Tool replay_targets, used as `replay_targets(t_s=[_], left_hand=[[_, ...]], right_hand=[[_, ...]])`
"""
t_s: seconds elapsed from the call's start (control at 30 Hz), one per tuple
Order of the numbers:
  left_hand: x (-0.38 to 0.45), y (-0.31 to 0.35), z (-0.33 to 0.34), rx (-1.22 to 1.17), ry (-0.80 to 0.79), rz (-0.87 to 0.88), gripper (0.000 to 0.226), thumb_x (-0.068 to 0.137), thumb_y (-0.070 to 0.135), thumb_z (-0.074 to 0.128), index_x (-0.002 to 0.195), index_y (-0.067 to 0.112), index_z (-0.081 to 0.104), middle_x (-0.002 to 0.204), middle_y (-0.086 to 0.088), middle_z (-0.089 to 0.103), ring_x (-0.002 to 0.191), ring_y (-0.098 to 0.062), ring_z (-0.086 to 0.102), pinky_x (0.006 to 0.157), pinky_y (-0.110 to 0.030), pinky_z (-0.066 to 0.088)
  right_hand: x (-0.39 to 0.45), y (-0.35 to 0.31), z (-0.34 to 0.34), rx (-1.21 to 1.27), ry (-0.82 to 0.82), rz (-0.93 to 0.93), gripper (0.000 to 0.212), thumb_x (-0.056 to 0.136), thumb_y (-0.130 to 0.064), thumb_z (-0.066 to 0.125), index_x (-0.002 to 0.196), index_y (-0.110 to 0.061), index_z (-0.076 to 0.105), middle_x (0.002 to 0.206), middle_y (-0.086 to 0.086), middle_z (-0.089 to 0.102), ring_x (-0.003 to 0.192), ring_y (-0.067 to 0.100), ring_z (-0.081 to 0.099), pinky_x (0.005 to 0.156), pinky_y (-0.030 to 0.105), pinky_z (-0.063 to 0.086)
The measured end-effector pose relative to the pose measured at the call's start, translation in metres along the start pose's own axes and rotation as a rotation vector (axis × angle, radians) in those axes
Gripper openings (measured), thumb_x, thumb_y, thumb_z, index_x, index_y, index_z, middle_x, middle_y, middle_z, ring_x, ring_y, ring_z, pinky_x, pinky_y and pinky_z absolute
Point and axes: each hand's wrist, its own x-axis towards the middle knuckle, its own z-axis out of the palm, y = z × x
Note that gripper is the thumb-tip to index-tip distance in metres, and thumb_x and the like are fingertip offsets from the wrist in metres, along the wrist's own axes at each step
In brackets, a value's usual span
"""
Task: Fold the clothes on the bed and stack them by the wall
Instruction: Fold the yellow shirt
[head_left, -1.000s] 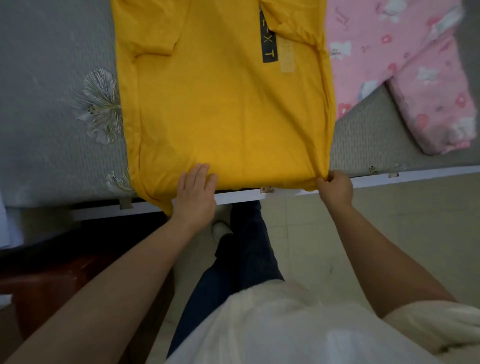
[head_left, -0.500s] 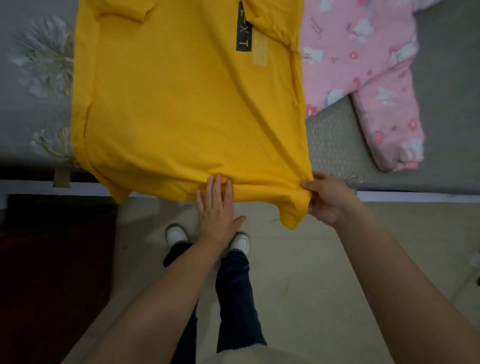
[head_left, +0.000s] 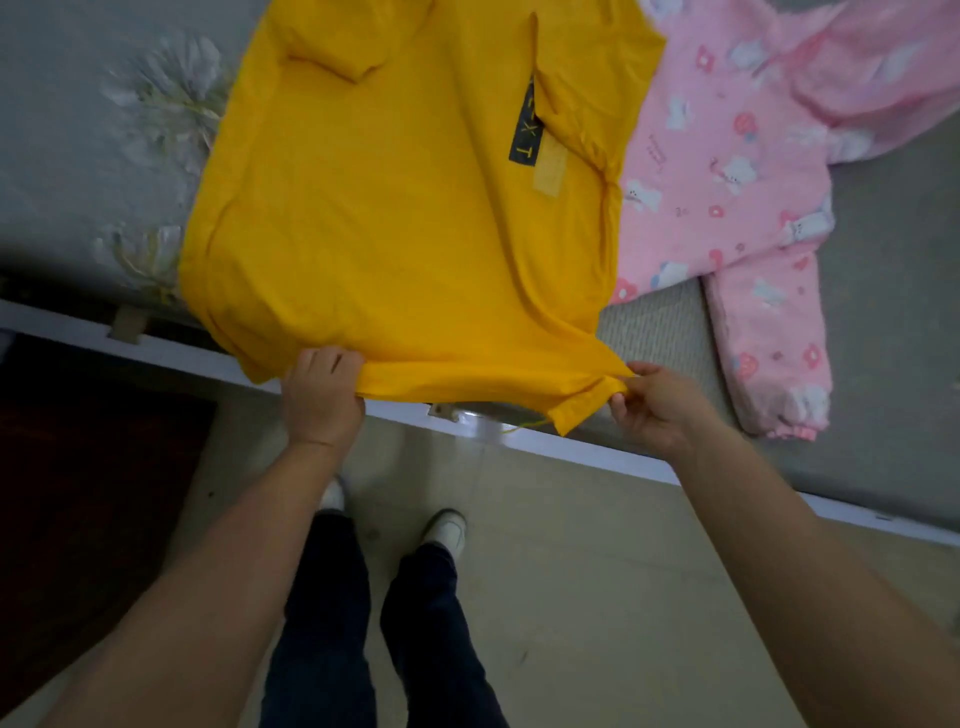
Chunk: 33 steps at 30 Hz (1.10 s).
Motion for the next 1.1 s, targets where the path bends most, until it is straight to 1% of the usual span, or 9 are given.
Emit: replay_targets(t_s=[0.13,0.23,0.37,0.5,0.57,0.63,0.73,0.93,1.1], left_hand=[[0.007,-0.034,-0.036,0.042,-0.023,-0.111,0.029,0.051,-0.021,0.053,0.076,-0.014,0.065,0.066,-0.031,0.061,0.052,-0.045,0.059,0.041,-0.044,0.046],[0.006,-0.049,-0.055,0.103,-0.111,-0.117,0.027,0.057,-0.017,0.051,0.080,-0.015,0.065,0.067,-0.032,0.060,0.050,-0.044,0.058,0.040,-0.042,0.046],[0.010,-0.053,-0.069,0.092,-0.254,-0.111,0.035,0.075,-0.016,0.052,0.109,-0.011,0.058,0.105,-0.031,0.054,0.090,-0.046,0.053,0.065,-0.047,0.041],[0.026,-0.033,-0.079,0.077,-0.384,0.012,0.039,0.082,-0.002,0.053,0.122,0.000,0.052,0.117,-0.022,0.048,0.102,-0.037,0.049,0.072,-0.041,0.038],[0.030,-0.027,-0.085,0.069,-0.440,0.059,0.041,0.084,0.003,0.055,0.124,0.003,0.050,0.119,-0.018,0.049,0.107,-0.034,0.048,0.077,-0.038,0.038],[0.033,-0.024,-0.095,0.051,-0.502,0.104,0.041,0.085,0.005,0.055,0.125,0.005,0.050,0.118,-0.016,0.050,0.108,-0.031,0.047,0.080,-0.036,0.037],[0.037,-0.028,-0.117,0.038,-0.546,0.148,0.040,0.085,0.004,0.056,0.125,0.006,0.052,0.114,-0.014,0.053,0.109,-0.029,0.047,0.080,-0.030,0.033],[0.041,-0.041,-0.158,0.044,-0.526,0.270,0.035,0.080,-0.003,0.060,0.115,-0.001,0.059,0.106,-0.021,0.059,0.100,-0.033,0.053,0.075,-0.028,0.033],[0.030,-0.043,-0.177,0.206,-0.496,0.514,0.013,0.057,-0.011,0.067,0.069,-0.005,0.066,0.062,-0.019,0.060,0.056,-0.030,0.058,0.041,-0.027,0.048]], right_hand=[[0.025,-0.004,0.003,-0.368,0.190,-0.241,0.025,0.092,0.005,0.038,0.109,-0.011,0.045,0.085,0.015,0.050,0.062,0.021,0.050,0.036,0.018,0.047],[0.043,-0.003,0.008,-0.653,0.362,-0.439,0.034,0.088,0.004,0.039,0.120,-0.004,0.050,0.110,0.028,0.056,0.088,0.032,0.055,0.070,0.036,0.049],[0.044,0.002,0.027,-0.796,0.489,-0.603,0.038,0.090,0.001,0.040,0.128,0.005,0.044,0.132,0.027,0.043,0.118,0.037,0.043,0.092,0.033,0.032],[0.007,0.048,0.059,-1.305,0.211,-1.069,0.052,0.081,-0.017,0.065,0.127,0.002,0.050,0.137,0.027,0.042,0.129,0.042,0.038,0.105,0.052,0.028],[-0.012,0.085,0.081,-1.628,0.096,-1.333,0.070,0.061,-0.048,0.078,0.118,-0.008,0.062,0.127,0.016,0.057,0.119,0.035,0.053,0.093,0.057,0.042],[-0.023,0.109,0.107,-1.771,0.104,-1.283,0.086,0.044,-0.068,0.075,0.114,-0.019,0.066,0.121,0.005,0.063,0.113,0.024,0.060,0.086,0.050,0.049],[-0.025,0.121,0.140,-1.648,0.180,-1.157,0.080,0.039,-0.066,0.078,0.103,-0.019,0.072,0.105,0.000,0.071,0.097,0.017,0.068,0.079,0.043,0.054],[-0.019,0.101,0.161,-1.345,0.418,-1.042,0.033,0.039,-0.010,0.086,0.067,-0.012,0.068,0.062,0.006,0.063,0.052,0.021,0.060,0.061,0.030,0.025],[-0.020,0.080,0.113,-1.140,0.570,-0.866,0.008,0.070,0.005,0.063,0.078,0.004,0.065,0.080,0.026,0.062,0.079,0.037,0.060,0.079,0.043,0.040]])
